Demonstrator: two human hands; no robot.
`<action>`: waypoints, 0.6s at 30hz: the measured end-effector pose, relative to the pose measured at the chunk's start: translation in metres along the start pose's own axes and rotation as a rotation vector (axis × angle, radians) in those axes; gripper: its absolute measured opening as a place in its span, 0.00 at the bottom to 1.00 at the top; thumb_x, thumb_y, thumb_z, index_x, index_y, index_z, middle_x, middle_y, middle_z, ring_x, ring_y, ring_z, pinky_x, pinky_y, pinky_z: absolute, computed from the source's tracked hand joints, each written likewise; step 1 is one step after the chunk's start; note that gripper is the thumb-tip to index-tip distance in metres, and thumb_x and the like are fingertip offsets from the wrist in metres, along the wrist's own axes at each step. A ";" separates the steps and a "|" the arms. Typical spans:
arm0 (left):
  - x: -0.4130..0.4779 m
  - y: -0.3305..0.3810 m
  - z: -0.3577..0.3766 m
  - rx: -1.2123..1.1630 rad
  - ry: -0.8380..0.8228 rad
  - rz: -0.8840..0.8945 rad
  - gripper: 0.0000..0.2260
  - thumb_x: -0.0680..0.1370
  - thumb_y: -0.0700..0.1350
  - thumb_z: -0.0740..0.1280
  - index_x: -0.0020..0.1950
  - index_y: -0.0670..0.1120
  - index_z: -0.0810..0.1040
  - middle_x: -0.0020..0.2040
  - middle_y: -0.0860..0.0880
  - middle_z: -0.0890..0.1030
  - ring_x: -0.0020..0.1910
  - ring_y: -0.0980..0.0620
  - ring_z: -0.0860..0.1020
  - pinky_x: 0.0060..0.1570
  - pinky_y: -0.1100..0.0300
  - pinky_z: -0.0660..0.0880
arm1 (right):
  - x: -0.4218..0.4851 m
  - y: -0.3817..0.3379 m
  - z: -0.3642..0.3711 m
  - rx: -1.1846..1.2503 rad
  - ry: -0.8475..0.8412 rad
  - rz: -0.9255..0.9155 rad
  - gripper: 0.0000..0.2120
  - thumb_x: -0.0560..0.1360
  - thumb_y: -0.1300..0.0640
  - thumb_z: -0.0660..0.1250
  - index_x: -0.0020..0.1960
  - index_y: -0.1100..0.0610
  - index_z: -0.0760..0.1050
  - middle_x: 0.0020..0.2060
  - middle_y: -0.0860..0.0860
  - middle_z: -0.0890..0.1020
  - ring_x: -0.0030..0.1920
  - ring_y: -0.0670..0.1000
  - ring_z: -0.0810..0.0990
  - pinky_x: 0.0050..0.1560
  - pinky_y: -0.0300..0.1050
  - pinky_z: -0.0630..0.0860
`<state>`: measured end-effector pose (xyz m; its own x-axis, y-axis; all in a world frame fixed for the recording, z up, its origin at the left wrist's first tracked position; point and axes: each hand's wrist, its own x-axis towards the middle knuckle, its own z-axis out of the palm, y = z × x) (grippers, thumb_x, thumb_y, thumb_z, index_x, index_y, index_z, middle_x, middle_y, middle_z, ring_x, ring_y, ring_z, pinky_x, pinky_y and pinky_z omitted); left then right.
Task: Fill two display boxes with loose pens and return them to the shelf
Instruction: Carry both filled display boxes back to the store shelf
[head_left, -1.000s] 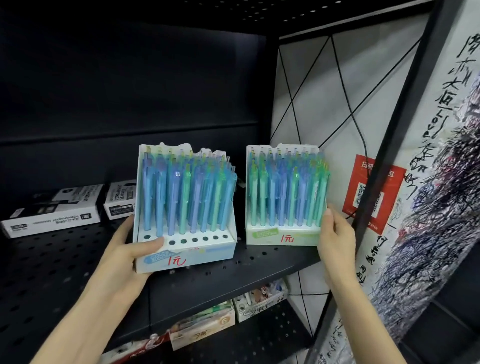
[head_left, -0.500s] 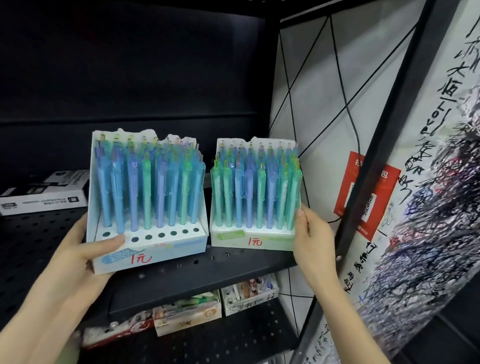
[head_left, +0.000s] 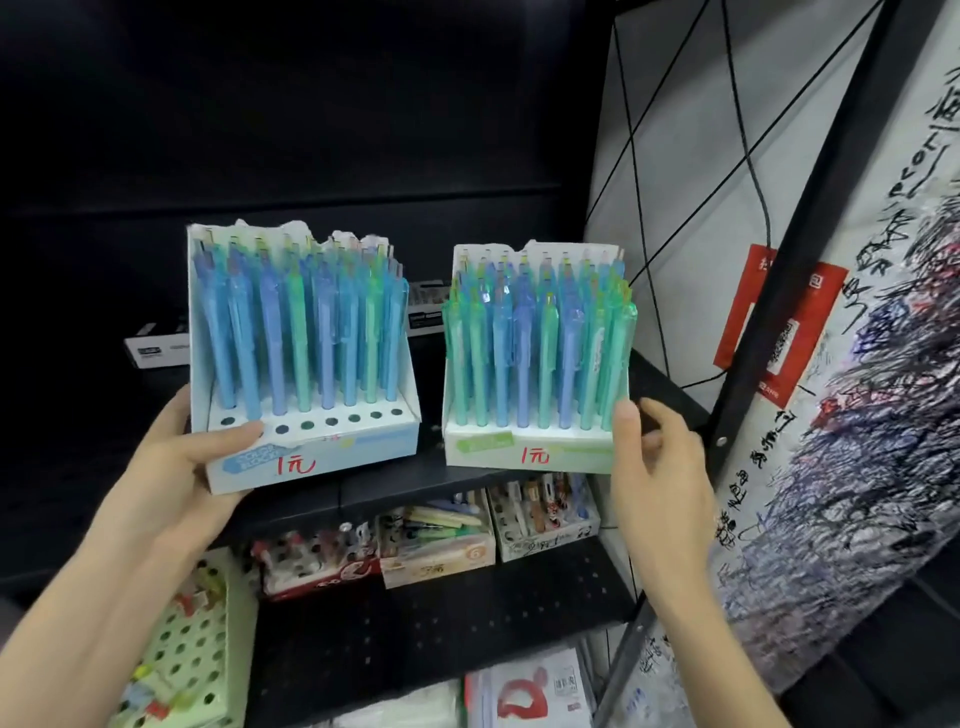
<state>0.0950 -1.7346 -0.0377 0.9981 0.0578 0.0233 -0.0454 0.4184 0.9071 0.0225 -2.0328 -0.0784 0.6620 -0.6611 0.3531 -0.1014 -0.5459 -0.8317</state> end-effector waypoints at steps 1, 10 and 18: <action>-0.002 0.001 -0.001 -0.007 0.001 -0.010 0.25 0.73 0.27 0.57 0.65 0.47 0.73 0.57 0.47 0.81 0.50 0.48 0.82 0.47 0.47 0.79 | -0.003 0.000 0.001 0.089 -0.089 0.071 0.26 0.75 0.33 0.52 0.66 0.46 0.67 0.45 0.47 0.78 0.42 0.48 0.76 0.44 0.45 0.69; -0.026 0.005 -0.012 -0.038 -0.013 -0.067 0.24 0.74 0.28 0.57 0.65 0.48 0.73 0.59 0.46 0.81 0.50 0.47 0.82 0.46 0.49 0.80 | -0.011 -0.008 0.008 0.781 -0.305 0.326 0.20 0.76 0.47 0.64 0.64 0.55 0.72 0.50 0.57 0.83 0.41 0.58 0.84 0.38 0.43 0.80; -0.081 0.007 -0.019 -0.073 0.062 -0.031 0.26 0.74 0.28 0.56 0.67 0.48 0.71 0.61 0.45 0.79 0.56 0.46 0.79 0.49 0.48 0.79 | -0.033 -0.003 -0.014 0.988 -0.341 0.346 0.17 0.77 0.56 0.65 0.64 0.58 0.73 0.54 0.56 0.82 0.49 0.59 0.83 0.45 0.46 0.81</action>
<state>0.0127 -1.7192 -0.0408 0.9946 0.0986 -0.0322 -0.0198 0.4853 0.8741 -0.0092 -2.0169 -0.0815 0.8983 -0.4386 0.0250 0.2175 0.3946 -0.8927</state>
